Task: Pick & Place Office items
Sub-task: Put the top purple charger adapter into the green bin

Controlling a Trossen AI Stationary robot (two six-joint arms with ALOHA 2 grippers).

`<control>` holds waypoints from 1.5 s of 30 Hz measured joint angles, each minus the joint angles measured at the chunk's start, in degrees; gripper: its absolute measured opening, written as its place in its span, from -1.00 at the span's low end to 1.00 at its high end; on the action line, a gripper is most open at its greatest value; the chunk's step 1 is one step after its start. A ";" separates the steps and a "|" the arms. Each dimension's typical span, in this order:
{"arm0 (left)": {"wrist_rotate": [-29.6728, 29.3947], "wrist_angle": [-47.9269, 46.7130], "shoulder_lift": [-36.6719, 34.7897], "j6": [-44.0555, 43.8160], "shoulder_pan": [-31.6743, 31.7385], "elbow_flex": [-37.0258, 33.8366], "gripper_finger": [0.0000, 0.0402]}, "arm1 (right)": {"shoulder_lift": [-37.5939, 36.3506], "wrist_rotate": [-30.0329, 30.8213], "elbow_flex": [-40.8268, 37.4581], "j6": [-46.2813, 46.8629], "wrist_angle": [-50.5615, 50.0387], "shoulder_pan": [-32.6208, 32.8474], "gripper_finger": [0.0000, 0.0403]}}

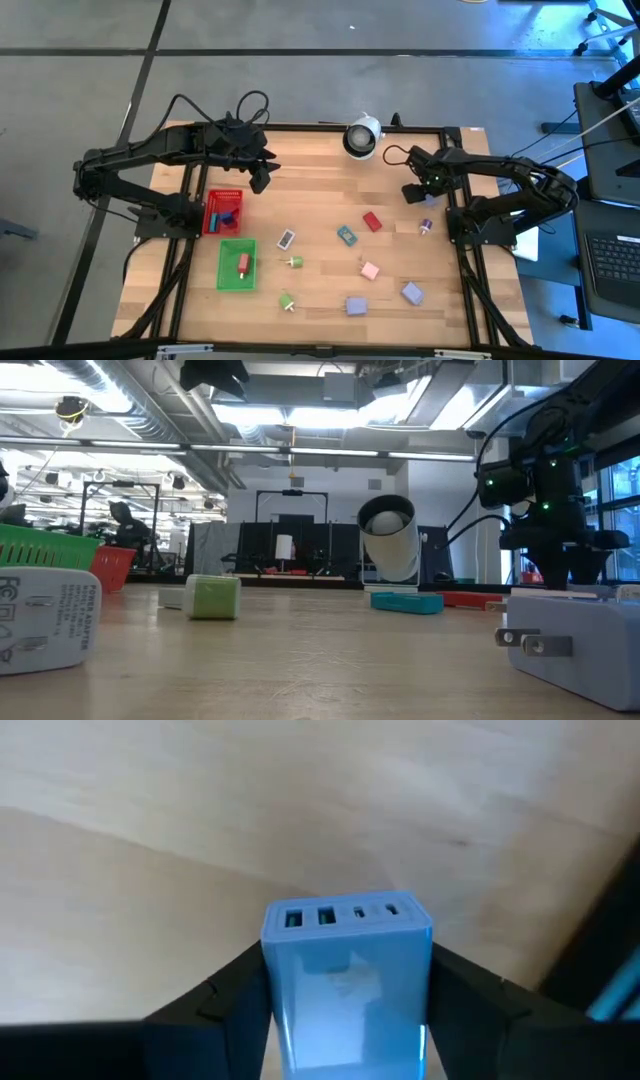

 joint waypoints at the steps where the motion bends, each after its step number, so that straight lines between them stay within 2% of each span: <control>1: 0.00 0.00 0.00 0.00 0.00 0.00 -0.24 | 0.00 -0.43 0.00 0.10 0.30 0.54 0.05; 6: 0.00 -0.02 0.00 0.00 0.00 0.00 -0.25 | -0.01 -4.41 0.46 0.74 3.27 4.02 0.05; 11: 0.00 -0.02 0.00 0.00 0.00 0.00 -0.23 | 0.07 -4.78 4.20 1.79 3.83 8.11 0.05; 21: 0.00 -0.02 0.00 0.00 0.00 0.00 -0.25 | 0.03 -3.64 19.08 1.37 9.42 16.57 0.05; 31: 0.00 -0.02 0.00 0.00 0.00 0.00 -0.25 | 0.00 -2.17 30.87 -1.57 18.20 21.01 0.05; 39: 0.00 -0.02 0.00 0.00 0.00 0.00 -0.23 | 0.00 -2.07 32.33 -1.80 29.68 23.87 0.05; 45: 0.00 -0.02 0.00 0.00 0.00 0.00 -0.25 | 0.00 5.46 32.35 -1.34 31.50 27.17 0.05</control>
